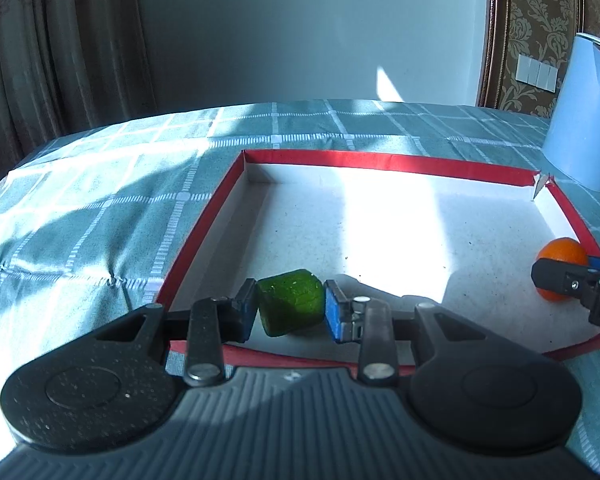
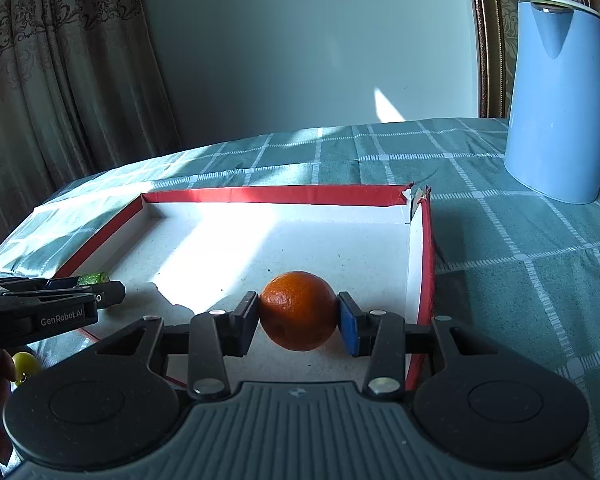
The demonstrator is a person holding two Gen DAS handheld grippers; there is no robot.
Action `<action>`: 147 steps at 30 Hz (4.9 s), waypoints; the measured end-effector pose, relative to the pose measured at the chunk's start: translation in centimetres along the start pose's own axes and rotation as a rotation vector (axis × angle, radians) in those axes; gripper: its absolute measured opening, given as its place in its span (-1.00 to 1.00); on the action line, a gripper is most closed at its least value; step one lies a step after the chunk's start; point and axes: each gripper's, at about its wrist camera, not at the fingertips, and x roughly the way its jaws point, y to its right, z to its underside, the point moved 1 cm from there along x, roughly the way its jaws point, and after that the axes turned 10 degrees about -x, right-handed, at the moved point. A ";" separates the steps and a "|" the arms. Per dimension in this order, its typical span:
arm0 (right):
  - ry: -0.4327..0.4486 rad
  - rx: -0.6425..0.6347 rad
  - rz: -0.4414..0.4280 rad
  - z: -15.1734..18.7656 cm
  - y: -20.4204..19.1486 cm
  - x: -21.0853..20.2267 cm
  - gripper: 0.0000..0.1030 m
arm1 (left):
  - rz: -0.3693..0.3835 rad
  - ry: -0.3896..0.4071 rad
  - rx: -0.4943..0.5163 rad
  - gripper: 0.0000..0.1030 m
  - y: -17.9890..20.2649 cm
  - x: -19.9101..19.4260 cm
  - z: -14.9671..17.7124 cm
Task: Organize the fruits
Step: 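Carry the cucumber chunk and tangerine into the red tray and open both grippers, then withdraw both grippers from the tray back toward the remaining items, then grasp the black log piece with the left gripper while the right gripper grasps a dark green tomato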
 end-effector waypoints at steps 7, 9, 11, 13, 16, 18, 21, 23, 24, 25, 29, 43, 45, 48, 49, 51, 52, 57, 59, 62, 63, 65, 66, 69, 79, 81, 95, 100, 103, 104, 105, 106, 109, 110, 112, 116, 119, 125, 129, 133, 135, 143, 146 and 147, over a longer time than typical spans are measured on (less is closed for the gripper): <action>0.074 -0.014 0.022 -0.2 0.0 -1.6 -0.15 | -0.028 0.006 0.058 -0.38 0.6 -0.8 1.0; 0.079 -0.015 0.016 -0.1 0.0 -1.8 -0.13 | -0.030 -0.005 0.063 -0.38 0.6 -1.1 1.3; 0.080 -0.020 0.015 0.0 0.0 -2.0 -0.12 | -0.029 -0.019 0.054 -0.38 0.4 -1.4 1.5; 0.087 -0.025 0.016 0.1 -0.1 -2.3 -0.12 | -0.026 -0.030 0.050 -0.37 0.1 -2.0 1.8; 0.109 -0.031 0.014 0.2 -0.3 -3.0 -0.12 | -0.023 -0.018 0.059 -0.35 -0.1 -2.9 2.5; 0.125 -0.035 0.016 0.3 -0.5 -3.3 -0.12 | -0.033 -0.006 0.052 -0.16 -0.3 -3.1 2.6; 0.130 -0.041 0.018 0.6 -0.7 -3.6 0.00 | -0.049 0.050 0.040 0.30 -0.5 -3.8 2.6; 0.132 -0.035 0.015 0.8 -0.6 -3.8 0.02 | -0.019 0.104 0.047 0.37 -0.5 -5.0 2.7; 0.136 -0.034 0.011 0.9 -0.6 -4.0 0.02 | -0.015 0.140 0.055 0.43 -0.4 -5.7 2.9; 0.142 -0.033 0.010 1.0 -0.6 -4.3 0.02 | -0.016 0.183 0.068 0.47 -0.3 -6.5 3.2; 0.170 -0.042 0.008 1.6 -1.0 -5.3 0.02 | 0.009 0.309 0.089 0.62 -0.2 -9.5 4.4; 0.248 -0.164 0.016 5.4 -3.8 -9.5 0.02 | 0.061 0.394 0.119 0.88 -2.0 -14.5 9.8; 0.262 -0.172 0.030 6.2 -3.8 -10.2 0.02 | 0.067 0.383 0.130 0.88 -2.0 -14.6 10.1; 0.252 -0.174 0.033 6.9 -3.8 -10.6 0.02 | 0.082 0.375 0.121 0.88 -2.3 -14.7 10.3; 0.244 -0.170 0.024 7.0 -3.7 -10.6 0.02 | 0.103 0.358 0.116 0.88 -2.5 -14.6 10.3; 0.237 -0.163 0.009 7.1 -3.7 -10.6 0.02 | 0.148 0.319 0.104 0.88 -2.8 -14.5 10.3; 0.235 -0.164 0.010 7.2 -3.7 -10.6 0.02 | 0.160 0.314 0.102 0.88 -2.8 -14.6 10.4; 0.240 -0.167 0.007 7.3 -3.7 -10.7 0.02 | 0.181 0.285 0.128 0.87 -2.4 -14.3 10.6; 0.238 -0.176 -0.021 7.4 -3.9 -10.7 0.02 | 0.169 0.284 0.120 0.87 -2.5 -14.2 10.6; 0.216 -0.218 -0.083 7.6 -4.8 -10.6 0.02 | 0.152 0.288 0.081 0.86 -3.1 -14.2 10.4; 0.212 -0.233 -0.099 7.7 -5.2 -10.6 0.02 | 0.148 0.288 0.073 0.87 -3.2 -14.2 10.3; 0.205 -0.252 -0.127 8.0 -5.7 -10.7 0.02 | 0.135 0.294 0.058 0.87 -3.5 -14.3 10.3; 0.203 -0.253 -0.139 8.1 -5.8 -10.8 0.02 | 0.129 0.298 0.052 0.87 -3.7 -14.4 10.3; 0.189 -0.261 -0.209 8.5 -6.2 -11.1 0.02 | 0.109 0.297 0.028 0.87 -4.2 -14.4 10.2; 0.074 -0.358 -0.303 9.1 -9.2 -9.9 0.02 | 0.054 0.303 -0.069 0.88 -7.1 -14.8 10.0; 0.051 -0.368 -0.283 9.0 -9.7 -9.5 -0.03 | 0.060 0.284 -0.079 0.88 -7.5 -14.7 10.0; 0.000 -0.298 -0.298 8.5 -9.2 -7.9 -0.37 | 0.041 0.261 -0.067 0.88 -7.3 -14.5 10.1; 0.006 -0.288 -0.308 8.5 -9.1 -8.0 -0.37 | -0.002 0.252 -0.025 0.86 -7.9 -14.1 9.3; 0.014 -0.288 -0.306 8.5 -9.1 -8.2 -0.37 | -0.054 0.248 0.017 0.80 -8.9 -13.5 8.8; 0.013 -0.286 -0.306 8.5 -9.1 -8.2 -0.37 | -0.075 0.247 0.025 0.78 -9.3 -13.3 8.6; 0.011 -0.285 -0.307 8.5 -9.1 -8.2 -0.37 | -0.087 0.242 0.026 0.78 -9.7 -13.0 8.4; 0.010 -0.285 -0.307 8.5 -9.1 -8.2 -0.37 | -0.096 0.229 0.022 0.77 -10.1 -12.6 8.1; 0.011 -0.285 -0.306 8.5 -9.1 -8.2 -0.37 | -0.108 0.183 0.024 0.65 -10.6 -11.1 7.4; 0.011 -0.284 -0.305 8.5 -9.1 -8.2 -0.37 | -0.107 0.178 0.026 0.64 -10.7 -10.8 7.2; 0.010 -0.282 -0.305 8.5 -9.1 -8.2 -0.37 | -0.114 0.165 0.026 0.64 -10.7 -10.0 6.8; 0.006 -0.281 -0.305 8.5 -9.1 -8.1 -0.37 | -0.110 0.148 0.055 0.65 -10.2 -9.2 6.5; 0.008 -0.284 -0.305 8.5 -9.1 -8.1 -0.37 | -0.124 0.133 0.083 0.64 -9.8 -8.5 6.4; 0.006 -0.287 -0.303 8.5 -9.2 -8.1 -0.37 | -0.131 0.100 0.105 0.64 -9.3 -7.2 5.9; 0.003 -0.289 -0.302 8.6 -9.2 -8.0 -0.37 | -0.122 0.085 0.110 0.56 -9.3 -6.7 5.8; 0.004 -0.287 -0.299 8.6 -9.2 -8.1 -0.37 | -0.090 0.082 0.114 0.14 -9.3 -6.7 5.9; 0.002 -0.286 -0.297 8.6 -9.1 -8.1 -0.37 | -0.061 0.080 0.127 -0.26 -9.0 -6.8 6.0; 0.006 -0.280 -0.293 8.6 -9.0 -7.9 -0.37 | -0.072 0.093 0.149 -0.39 -8.6 -7.1 6.3; 0.015 -0.277 -0.294 8.6 -9.0 -8.0 -0.37 | -0.104 0.097 0.135 -0.39 -8.7 -7.4 6.5; 0.017 -0.277 -0.294 8.6 -9.0 -8.0 -0.37 | -0.109 0.099 0.133 -0.39 -8.7 -7.6 6.6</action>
